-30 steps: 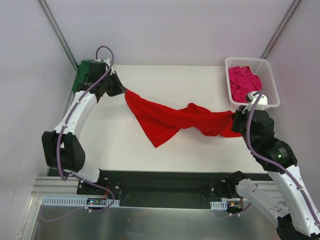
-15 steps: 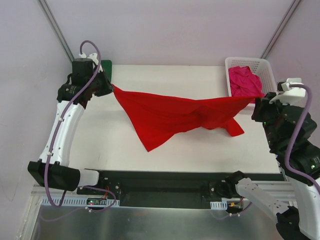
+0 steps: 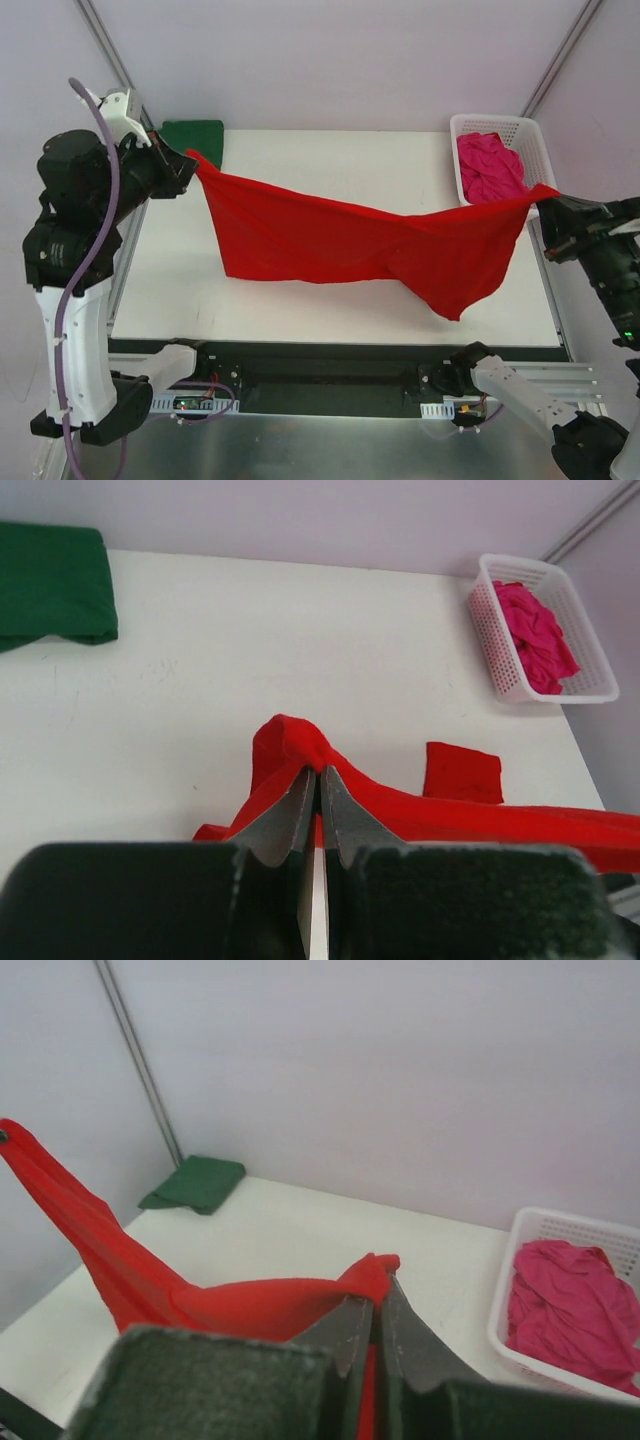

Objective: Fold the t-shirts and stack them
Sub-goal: Flatten out the tshirt

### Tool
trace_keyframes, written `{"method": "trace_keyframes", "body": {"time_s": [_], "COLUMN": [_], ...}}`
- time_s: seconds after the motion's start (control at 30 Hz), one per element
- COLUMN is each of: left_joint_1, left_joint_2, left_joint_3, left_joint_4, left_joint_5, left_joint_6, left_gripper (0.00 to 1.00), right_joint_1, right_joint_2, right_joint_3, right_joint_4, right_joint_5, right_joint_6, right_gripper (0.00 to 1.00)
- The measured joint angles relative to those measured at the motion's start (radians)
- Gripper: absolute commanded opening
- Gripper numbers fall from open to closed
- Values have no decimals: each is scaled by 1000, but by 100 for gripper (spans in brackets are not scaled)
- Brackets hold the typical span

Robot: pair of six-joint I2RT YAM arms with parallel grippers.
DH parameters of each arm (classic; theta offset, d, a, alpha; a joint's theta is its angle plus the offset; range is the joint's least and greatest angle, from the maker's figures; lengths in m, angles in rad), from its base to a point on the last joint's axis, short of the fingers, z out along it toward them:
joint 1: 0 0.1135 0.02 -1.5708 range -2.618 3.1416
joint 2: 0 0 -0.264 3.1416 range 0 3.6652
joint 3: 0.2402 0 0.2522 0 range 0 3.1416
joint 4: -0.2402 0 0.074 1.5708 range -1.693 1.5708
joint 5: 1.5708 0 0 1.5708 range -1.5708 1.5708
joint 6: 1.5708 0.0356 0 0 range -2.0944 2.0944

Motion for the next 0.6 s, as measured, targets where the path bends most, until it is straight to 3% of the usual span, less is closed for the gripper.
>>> {"method": "trace_keyframes", "body": {"time_s": [0.27, 0.6], "left_joint_1": [0, 0], "left_joint_2": [-88, -217], "left_joint_3": [142, 152], "left_joint_4": [-125, -127], "left_joint_5": [53, 60], "left_joint_6": [35, 46], "left_gripper": [0, 0], "right_joint_1": [0, 0], "right_joint_2": [-64, -84], "right_joint_3": [84, 193], "right_joint_4": [-44, -51], "right_joint_5": [-109, -158], "right_joint_6": [-3, -37], "right_gripper": [2, 2]}}
